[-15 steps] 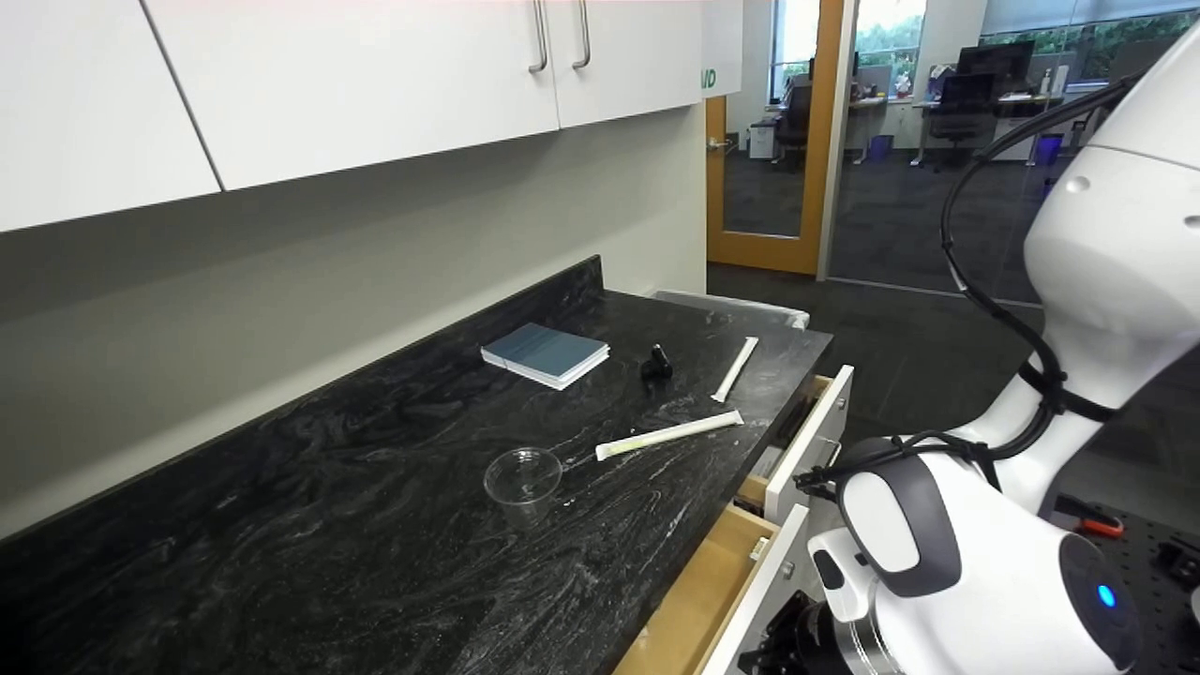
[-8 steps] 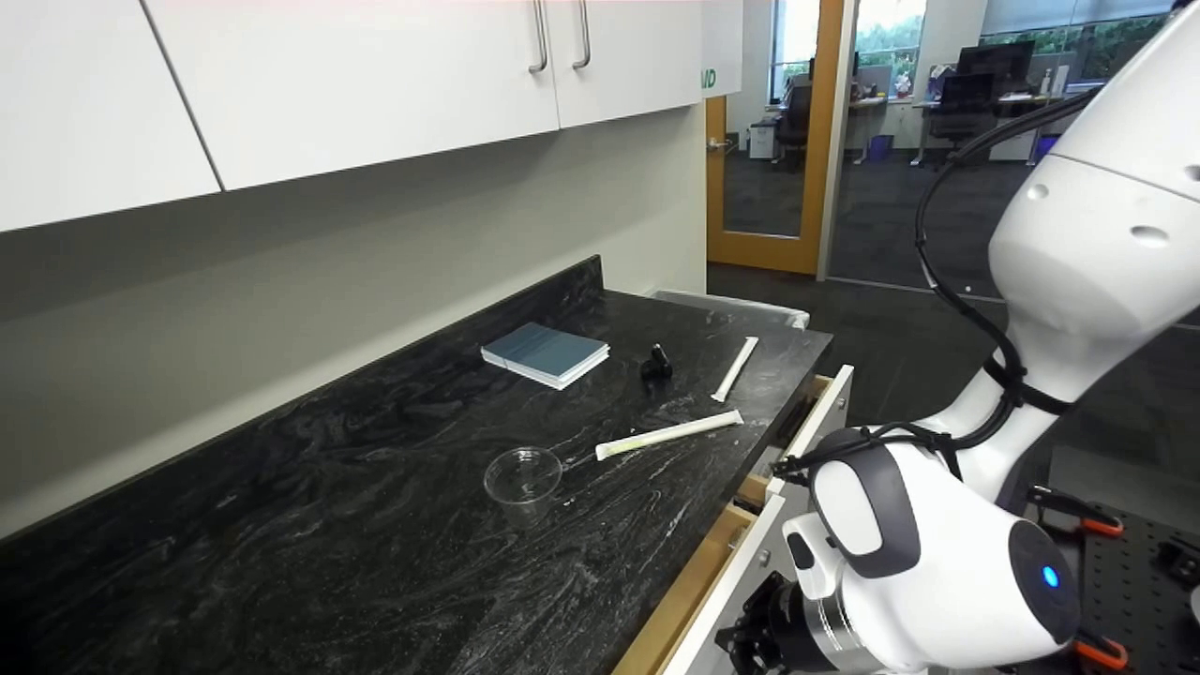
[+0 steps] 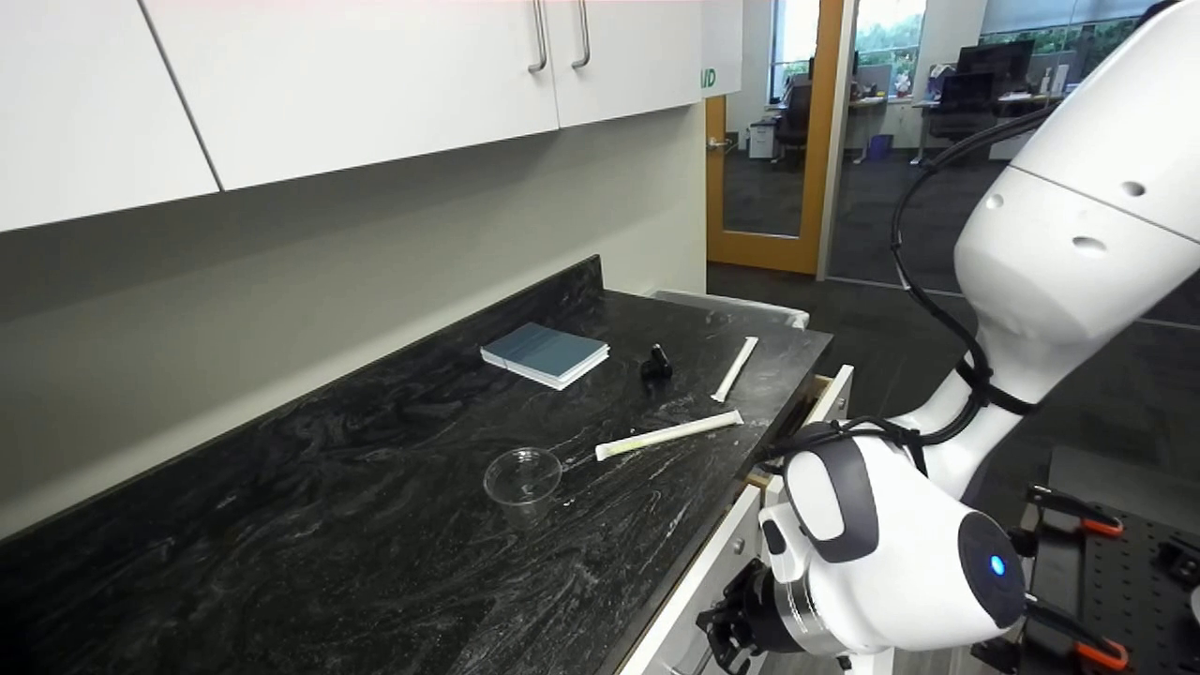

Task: Open the second drawer from the right, place the tape inside the open drawer then close the drawer

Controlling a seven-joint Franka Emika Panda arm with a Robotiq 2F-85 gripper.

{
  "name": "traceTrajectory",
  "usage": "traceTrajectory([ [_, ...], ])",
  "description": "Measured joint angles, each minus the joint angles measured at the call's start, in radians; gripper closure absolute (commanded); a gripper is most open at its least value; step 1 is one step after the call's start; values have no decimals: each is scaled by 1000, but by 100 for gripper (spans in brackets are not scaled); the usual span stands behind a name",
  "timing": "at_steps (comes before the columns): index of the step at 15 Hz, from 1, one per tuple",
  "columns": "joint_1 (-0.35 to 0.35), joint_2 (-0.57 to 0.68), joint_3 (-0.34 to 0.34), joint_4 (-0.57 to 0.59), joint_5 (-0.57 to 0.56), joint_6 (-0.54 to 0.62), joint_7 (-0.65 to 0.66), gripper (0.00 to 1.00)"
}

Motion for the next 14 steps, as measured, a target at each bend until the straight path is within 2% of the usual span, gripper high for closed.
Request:
traceTrajectory([
  [1,-25,-14,41,-9,36,-20,-26,100],
  [4,-157,-119,261,-76,199,-101,-150,100],
  [7,-236,-266,419,-164,430,-166,-266,100],
  [10,-290,-411,517,-257,701,-221,-389,100],
  [14,-342,-545,578,-368,1061,-195,-636,100],
])
